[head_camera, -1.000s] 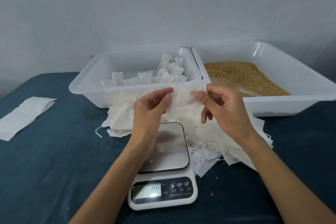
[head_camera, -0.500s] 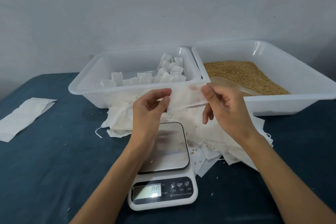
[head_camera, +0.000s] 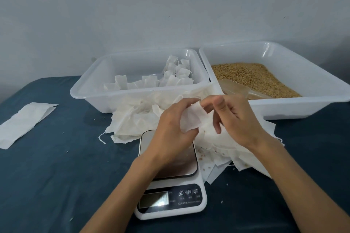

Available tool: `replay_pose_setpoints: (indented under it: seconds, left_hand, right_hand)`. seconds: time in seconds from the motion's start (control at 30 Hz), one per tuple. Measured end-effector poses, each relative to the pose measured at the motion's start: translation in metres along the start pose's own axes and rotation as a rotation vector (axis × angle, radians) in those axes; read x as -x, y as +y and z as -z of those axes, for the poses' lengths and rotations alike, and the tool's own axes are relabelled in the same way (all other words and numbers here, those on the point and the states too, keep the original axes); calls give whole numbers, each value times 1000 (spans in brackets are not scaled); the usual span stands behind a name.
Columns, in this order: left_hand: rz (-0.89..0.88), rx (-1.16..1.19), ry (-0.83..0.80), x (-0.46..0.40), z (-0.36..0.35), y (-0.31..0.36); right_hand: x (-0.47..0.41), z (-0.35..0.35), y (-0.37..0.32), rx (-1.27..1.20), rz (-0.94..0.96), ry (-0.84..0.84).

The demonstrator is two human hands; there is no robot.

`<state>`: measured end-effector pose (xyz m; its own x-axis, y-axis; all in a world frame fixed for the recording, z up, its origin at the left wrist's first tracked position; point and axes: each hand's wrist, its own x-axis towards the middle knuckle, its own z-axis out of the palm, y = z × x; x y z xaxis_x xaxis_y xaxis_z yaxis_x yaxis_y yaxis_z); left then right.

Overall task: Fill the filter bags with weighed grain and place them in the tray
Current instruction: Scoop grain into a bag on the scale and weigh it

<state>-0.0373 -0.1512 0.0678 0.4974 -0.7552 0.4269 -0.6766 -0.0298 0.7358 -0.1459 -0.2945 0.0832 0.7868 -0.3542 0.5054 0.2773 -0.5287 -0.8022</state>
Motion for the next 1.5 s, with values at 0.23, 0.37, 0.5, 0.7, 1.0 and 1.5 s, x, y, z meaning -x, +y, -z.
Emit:
replay_pose_setpoints:
  seconds: [0.23,0.37,0.5,0.7,1.0,1.5]
  left_hand:
    - [19,279,-26,5,-2,7]
    - [93,472,-22,10,0,3]
    - [142,586,-54,16,11,-4]
    - [134,559,-66,21,20,-8]
    - [187,514,4,20,20,-12]
    - [293,564,32,18,18,-14]
  right_hand:
    - [-7,1,-33,291,161,-124]
    - [-13,18,-44,159,170,-25]
    - [-33,75,-21,365,-37,170]
    - [-45,146,42,862,-477,-10]
    - [-62,155,62,944,-561,-356]
    - [-76,156,86,1180,-535,-170]
